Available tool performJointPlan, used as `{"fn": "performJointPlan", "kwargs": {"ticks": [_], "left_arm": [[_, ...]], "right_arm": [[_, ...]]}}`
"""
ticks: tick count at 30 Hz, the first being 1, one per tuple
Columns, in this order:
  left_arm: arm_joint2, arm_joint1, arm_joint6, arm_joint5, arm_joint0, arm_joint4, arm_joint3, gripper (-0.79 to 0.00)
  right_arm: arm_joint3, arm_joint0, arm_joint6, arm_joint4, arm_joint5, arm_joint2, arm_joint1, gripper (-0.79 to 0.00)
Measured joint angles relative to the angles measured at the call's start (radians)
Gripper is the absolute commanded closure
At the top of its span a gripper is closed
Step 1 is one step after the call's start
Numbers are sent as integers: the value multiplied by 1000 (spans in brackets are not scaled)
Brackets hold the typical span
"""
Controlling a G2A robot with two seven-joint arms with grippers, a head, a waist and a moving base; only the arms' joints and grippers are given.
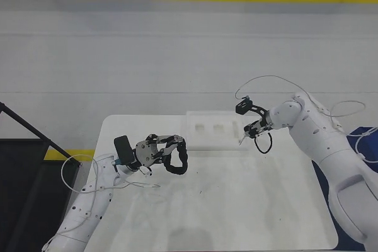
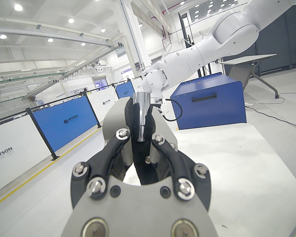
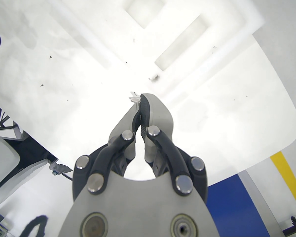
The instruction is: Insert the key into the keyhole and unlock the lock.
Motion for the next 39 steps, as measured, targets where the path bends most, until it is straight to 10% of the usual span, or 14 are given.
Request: {"fn": "performJointPlan", "kwargs": {"ticks": [18,39], "left_arm": [[0,0,0,0,0,0,0,0],[0,0,0,0,0,0,0,0]], "right_arm": [[227,59,-63,5,-67,-52,-108,0],[232,62,-69,3,-72,-53,-111,0]]}}
